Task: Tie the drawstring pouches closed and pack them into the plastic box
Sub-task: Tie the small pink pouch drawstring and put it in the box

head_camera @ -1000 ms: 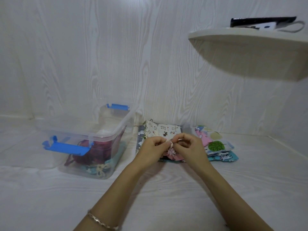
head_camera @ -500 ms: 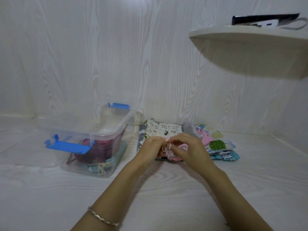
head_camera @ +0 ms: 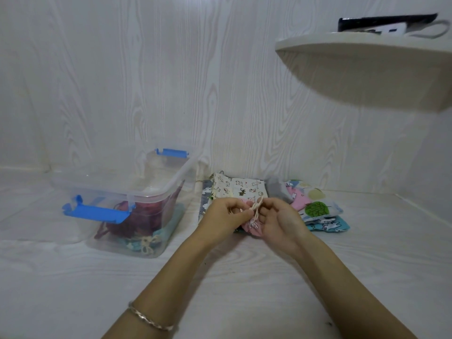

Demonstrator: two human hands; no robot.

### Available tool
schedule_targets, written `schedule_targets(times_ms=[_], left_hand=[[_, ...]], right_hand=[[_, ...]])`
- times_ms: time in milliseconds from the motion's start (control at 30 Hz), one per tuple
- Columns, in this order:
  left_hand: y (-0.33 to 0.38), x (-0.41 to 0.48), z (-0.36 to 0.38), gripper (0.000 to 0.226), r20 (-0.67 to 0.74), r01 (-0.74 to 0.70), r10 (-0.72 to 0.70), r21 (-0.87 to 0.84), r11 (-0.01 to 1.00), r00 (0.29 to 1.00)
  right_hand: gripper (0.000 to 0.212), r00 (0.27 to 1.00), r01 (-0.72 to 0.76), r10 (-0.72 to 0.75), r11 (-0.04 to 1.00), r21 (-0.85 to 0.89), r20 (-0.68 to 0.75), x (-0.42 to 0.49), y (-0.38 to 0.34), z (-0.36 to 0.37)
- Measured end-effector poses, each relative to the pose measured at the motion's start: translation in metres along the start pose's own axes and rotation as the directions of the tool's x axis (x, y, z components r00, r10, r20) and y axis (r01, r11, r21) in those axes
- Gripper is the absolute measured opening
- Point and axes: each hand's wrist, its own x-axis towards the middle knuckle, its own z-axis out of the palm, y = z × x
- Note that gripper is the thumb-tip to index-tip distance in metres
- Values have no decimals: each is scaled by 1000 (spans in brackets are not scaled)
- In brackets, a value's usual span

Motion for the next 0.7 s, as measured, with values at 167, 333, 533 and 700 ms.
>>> schedule_targets(times_ms=[167, 333, 533, 700], left_hand=[[4, 0, 1, 15, -2, 20, -20, -85, 996, 1000], [10, -2, 1, 33, 25, 100, -97, -169, 981, 995], [8, 0, 1, 32, 20, 163, -162, -176, 971, 987], [11, 1, 0, 24, -9, 215, -225, -256, 942, 974]], right_hand=[[11, 906, 418, -399, 778, -470, 145, -5, 1, 2], [31, 670, 657, -611, 224, -720, 422, -8, 2, -3], [26, 562, 654, -594, -108, -749, 576, -8, 1, -7], [9, 509, 619, -659, -167, -768, 554, -12, 4, -3]])
